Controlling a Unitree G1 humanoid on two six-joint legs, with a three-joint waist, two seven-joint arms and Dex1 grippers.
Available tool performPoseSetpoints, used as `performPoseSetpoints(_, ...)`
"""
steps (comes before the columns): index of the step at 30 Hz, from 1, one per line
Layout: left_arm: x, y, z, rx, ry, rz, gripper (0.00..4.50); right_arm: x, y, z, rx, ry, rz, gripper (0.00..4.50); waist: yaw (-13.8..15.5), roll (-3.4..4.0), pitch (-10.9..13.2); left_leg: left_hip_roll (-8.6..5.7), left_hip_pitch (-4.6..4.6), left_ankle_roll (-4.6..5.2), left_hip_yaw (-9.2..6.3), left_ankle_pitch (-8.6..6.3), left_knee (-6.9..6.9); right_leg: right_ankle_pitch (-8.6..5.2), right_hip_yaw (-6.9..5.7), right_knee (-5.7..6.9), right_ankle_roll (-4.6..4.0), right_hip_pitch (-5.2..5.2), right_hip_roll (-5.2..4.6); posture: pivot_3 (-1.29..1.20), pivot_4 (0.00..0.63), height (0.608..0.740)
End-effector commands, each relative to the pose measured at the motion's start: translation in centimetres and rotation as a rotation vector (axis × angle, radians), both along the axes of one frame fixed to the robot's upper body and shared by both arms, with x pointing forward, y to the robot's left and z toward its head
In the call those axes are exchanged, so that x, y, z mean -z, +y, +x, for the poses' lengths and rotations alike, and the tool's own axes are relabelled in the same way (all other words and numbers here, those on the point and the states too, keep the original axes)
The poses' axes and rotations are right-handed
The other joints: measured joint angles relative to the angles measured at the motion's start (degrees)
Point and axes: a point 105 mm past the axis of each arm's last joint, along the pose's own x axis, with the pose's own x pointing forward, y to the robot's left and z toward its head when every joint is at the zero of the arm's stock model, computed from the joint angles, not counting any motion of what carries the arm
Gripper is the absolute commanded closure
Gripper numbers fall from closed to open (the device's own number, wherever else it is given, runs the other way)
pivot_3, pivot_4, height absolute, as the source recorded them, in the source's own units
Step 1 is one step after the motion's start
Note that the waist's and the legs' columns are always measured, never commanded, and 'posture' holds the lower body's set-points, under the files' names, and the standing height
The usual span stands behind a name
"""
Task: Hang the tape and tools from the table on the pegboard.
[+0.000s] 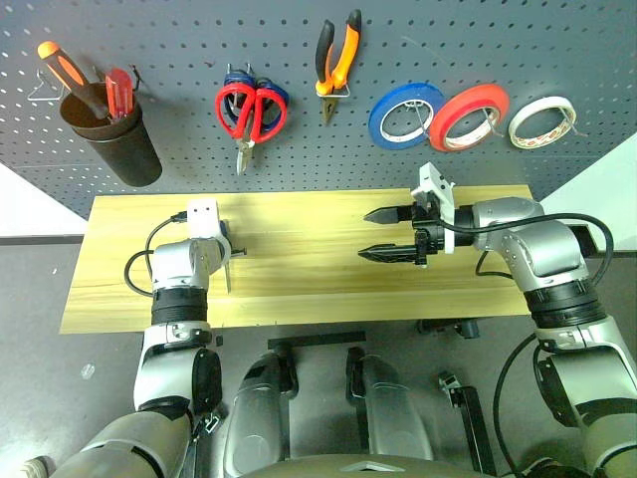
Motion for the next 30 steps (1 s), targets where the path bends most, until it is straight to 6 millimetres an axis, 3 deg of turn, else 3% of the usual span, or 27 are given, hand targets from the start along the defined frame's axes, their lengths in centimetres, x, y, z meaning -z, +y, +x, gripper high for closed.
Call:
performPoseSetpoints(1,0.4,0.2,-1.5,0.015,0.025,-0.014,3.96,-1.8,0.3,0.1,-0.035,-0.051,0.027,0.0,-0.1,0.0,0.0,0.0,0.0,-0.01,0.01,0.01,-0.01,0.0,0.01,0.0,0.0,-0.01,0.02,-0.04,0.328,0.73)
performPoseSetpoints(9,-2.4,1.5,-5.8,0.147,-0.02,0.073,3.96,-3.5,0.5,-1.3,-0.099,-0.031,0.122,0.0,0.1,-0.09,-0.3,0.0,-0.54,-0.41,-0.01,0.25,-0.02,0.17,-0.03,0.01,0.22,-0.46,0.08,0.0,0.231,0.73)
performPoseSetpoints(13,-5.1,1.4,-7.9,0.209,-0.165,0.123,3.96,-4.9,0.2,-1.5,-0.088,0.005,0.189,0.0,0.4,-0.13,-1.2,-0.01,-0.87,-0.61,-0.01,0.37,-0.03,0.19,-0.1,-0.04,0.22,-0.69,0.07,0.01,0.186,0.73)
performPoseSetpoints(19,-9.2,-2.2,-10.0,0.467,-0.492,0.206,3.96,-7.4,-0.3,-1.6,-0.086,-0.085,0.261,0.0,0.3,-0.21,-3.8,0.0,-0.94,-0.59,0.15,0.34,-0.52,0.57,-0.12,-0.83,0.21,-0.65,0.28,0.03,0.141,0.73)
performPoseSetpoints(23,-11.2,-2.3,-9.9,0.446,-0.64,0.168,3.96,-9.4,-0.3,-2.0,-0.109,-0.132,0.329,0.0,0.5,-0.17,-5.1,0.0,-0.89,-0.56,0.41,0.33,-1.02,0.76,-0.15,-1.14,0.04,-0.69,0.27,0.03,0.127,0.73)
performPoseSetpoints(26,-15.3,-2.4,-9.6,0.425,-0.87,0.163,3.96,-10.4,-0.1,-2.3,-0.128,-0.161,0.342,0.0,0.5,-0.19,-6.1,0.04,-0.83,-0.56,0.37,0.33,-0.98,0.79,-0.16,-1.19,0.01,-0.63,0.48,0.03,0.117,0.73)
performPoseSetpoints(30,-18.6,-2.3,-9.4,0.436,-1.035,0.223,3.96,-10.9,0.1,-2.2,-0.13,-0.174,0.352,0.0,0.4,-0.08,-6.9,0.01,-0.8,-0.57,0.35,0.34,-0.9,0.86,-0.16,-1.19,0.13,-0.58,0.53,0.03,0.11,0.73)
